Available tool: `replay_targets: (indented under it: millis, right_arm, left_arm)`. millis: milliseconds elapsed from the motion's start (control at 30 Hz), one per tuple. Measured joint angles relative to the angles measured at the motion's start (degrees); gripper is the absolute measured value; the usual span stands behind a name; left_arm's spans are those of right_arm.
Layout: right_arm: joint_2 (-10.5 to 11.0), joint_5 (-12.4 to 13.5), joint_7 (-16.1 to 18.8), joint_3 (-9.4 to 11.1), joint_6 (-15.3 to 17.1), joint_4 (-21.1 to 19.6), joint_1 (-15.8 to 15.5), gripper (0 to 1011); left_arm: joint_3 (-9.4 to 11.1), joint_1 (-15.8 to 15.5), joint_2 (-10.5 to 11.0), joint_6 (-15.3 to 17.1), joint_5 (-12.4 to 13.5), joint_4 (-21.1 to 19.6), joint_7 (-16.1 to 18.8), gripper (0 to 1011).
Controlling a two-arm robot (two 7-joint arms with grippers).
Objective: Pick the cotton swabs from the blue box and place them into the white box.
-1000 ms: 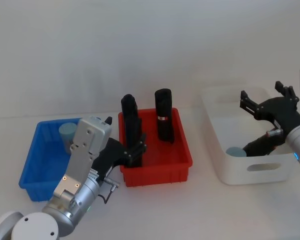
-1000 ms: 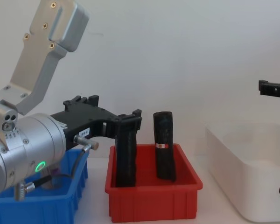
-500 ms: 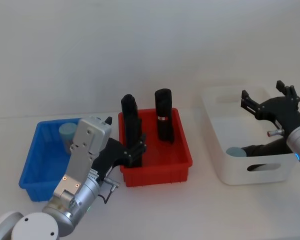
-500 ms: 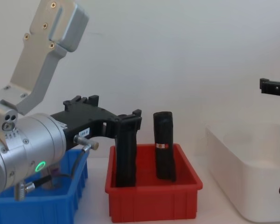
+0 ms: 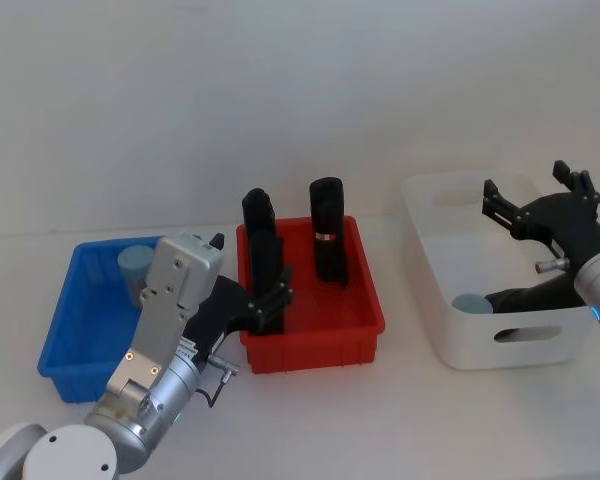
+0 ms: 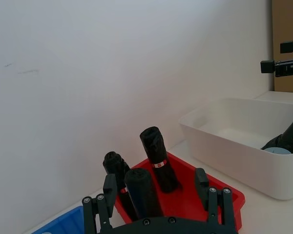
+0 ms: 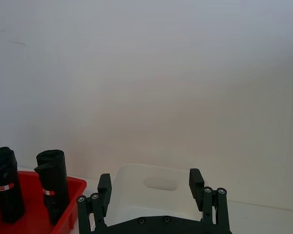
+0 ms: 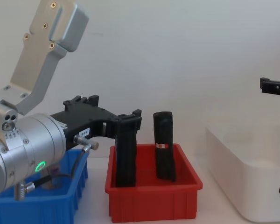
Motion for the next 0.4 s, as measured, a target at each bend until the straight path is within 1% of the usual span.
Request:
replay_targets:
  millis: [400]
  right_arm:
    - [0.0,0.0,0.0,0.0,0.0,-0.1,-0.1,1002]
  left_arm:
    - [0.0,0.0,0.0,0.0,0.0,0.0,0.0,1004]
